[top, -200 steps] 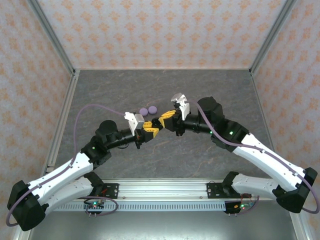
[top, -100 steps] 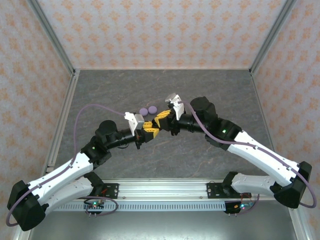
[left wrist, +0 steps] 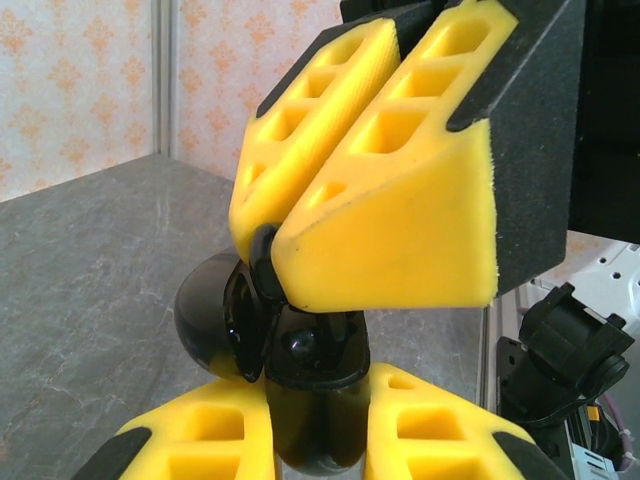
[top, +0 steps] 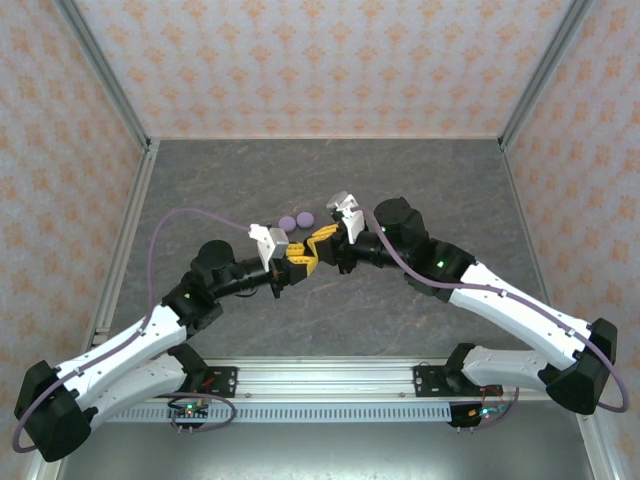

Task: Insert wireless bluetooth earbuds into charging case

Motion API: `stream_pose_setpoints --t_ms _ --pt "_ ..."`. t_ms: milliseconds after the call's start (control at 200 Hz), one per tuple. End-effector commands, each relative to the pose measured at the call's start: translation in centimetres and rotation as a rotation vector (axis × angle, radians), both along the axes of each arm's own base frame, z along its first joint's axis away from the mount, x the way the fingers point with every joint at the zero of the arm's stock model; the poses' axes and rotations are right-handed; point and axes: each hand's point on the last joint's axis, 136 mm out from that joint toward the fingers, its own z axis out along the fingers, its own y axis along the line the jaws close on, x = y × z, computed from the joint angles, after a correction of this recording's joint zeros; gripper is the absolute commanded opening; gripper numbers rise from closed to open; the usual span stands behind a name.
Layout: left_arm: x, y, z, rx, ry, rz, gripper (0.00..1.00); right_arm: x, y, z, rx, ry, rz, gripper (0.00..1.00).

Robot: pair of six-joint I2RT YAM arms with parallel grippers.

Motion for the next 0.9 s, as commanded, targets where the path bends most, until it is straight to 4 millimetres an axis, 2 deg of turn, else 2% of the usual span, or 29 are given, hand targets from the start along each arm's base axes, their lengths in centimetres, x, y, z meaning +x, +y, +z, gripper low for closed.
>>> stream_pose_setpoints --t_ms 0,275,390,540,656,756,891 --pt "-0.2 -0.1 2.6 -0.059 -0.061 -0.008 0.06 -0.1 0.2 -0.4 0.002 -0.016 0.009 0.16" --pt "-0.2 -0.1 2.7 -0.061 -0.063 -0.007 0.06 -1.2 0.4 -0.4 0.019 -0.002 0.066 0.17" --pt "-0.2 -0.1 2.7 -0.061 -0.064 -0.009 0.06 -1.3 0.4 -0.3 0.028 0.014 0.068 0.22" --pt "-0.3 -0.1 2.6 -0.057 -0.062 -0.014 0.06 -1.3 0.1 1.5 0.057 0.005 0.052 0.31" --pt "-0.3 0.0 2.5 -0.052 -0.061 -0.012 0.06 -1.0 -0.8 3.5 0.070 -0.015 0.006 0.42" --pt "-0.4 0.0 2.4 -0.049 -0.061 -0.011 0.06 -0.3 -2.4 5.1 0.079 -0.019 -0.077 0.53" --pt "-0.4 0.0 2.3 -0.047 -0.062 -0.014 0.06 1.1 -4.8 5.4 0.075 0.023 -0.197 0.58"
